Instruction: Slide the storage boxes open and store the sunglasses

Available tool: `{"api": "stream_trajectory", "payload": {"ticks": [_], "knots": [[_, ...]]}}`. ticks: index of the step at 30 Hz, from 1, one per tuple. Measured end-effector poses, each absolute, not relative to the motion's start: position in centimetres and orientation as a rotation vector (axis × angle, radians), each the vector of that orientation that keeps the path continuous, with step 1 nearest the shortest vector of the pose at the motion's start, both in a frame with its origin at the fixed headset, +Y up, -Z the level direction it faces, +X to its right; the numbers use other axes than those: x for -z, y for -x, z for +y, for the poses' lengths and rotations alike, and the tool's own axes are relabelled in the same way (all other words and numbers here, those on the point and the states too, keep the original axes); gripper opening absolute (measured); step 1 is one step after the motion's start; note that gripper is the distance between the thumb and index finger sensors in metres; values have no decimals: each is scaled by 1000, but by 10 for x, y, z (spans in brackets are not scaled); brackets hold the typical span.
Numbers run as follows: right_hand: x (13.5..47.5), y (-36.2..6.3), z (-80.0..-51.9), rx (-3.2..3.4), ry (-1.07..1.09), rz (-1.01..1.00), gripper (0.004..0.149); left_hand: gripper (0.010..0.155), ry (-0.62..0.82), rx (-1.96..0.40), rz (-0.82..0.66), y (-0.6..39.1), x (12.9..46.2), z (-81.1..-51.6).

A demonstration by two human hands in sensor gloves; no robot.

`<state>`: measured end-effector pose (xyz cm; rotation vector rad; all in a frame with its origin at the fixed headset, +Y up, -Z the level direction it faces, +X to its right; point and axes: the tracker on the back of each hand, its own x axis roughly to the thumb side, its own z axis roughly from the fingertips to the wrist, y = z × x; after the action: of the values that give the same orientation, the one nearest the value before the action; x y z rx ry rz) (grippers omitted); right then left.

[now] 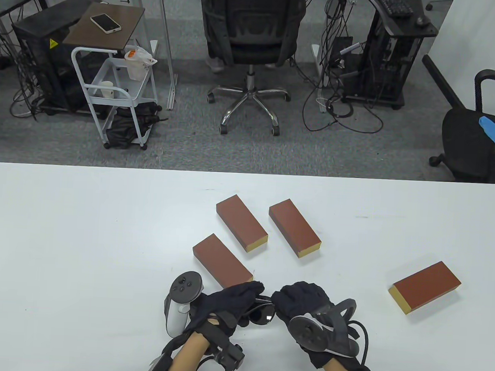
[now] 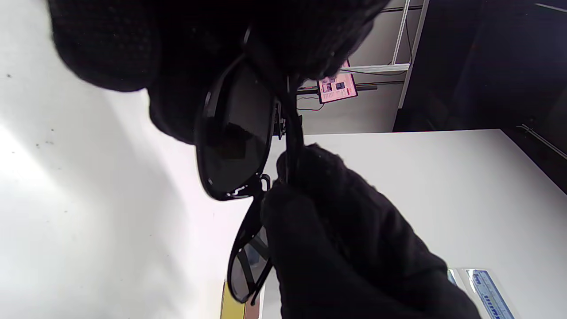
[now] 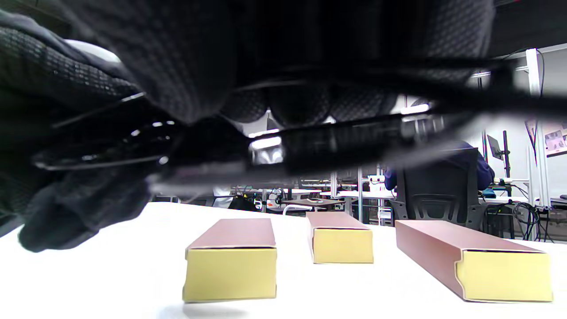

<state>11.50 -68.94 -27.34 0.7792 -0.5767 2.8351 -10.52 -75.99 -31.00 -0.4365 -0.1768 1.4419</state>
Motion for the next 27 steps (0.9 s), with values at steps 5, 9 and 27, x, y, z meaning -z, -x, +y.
{"api": "stream_trajectory", "payload": {"ticks": [5,9,27], "knots": [[275,-110,-694,-2862,-777,-520,40,50,413,-1391,-146,109,310,-758],[278,-108,-703,-2912,-773,-399,39,53,228,-1205,-70,121,307,-745],[287,-96,-750,-3082,-732,79,39,60,-29,-860,64,159,310,-729]]}}
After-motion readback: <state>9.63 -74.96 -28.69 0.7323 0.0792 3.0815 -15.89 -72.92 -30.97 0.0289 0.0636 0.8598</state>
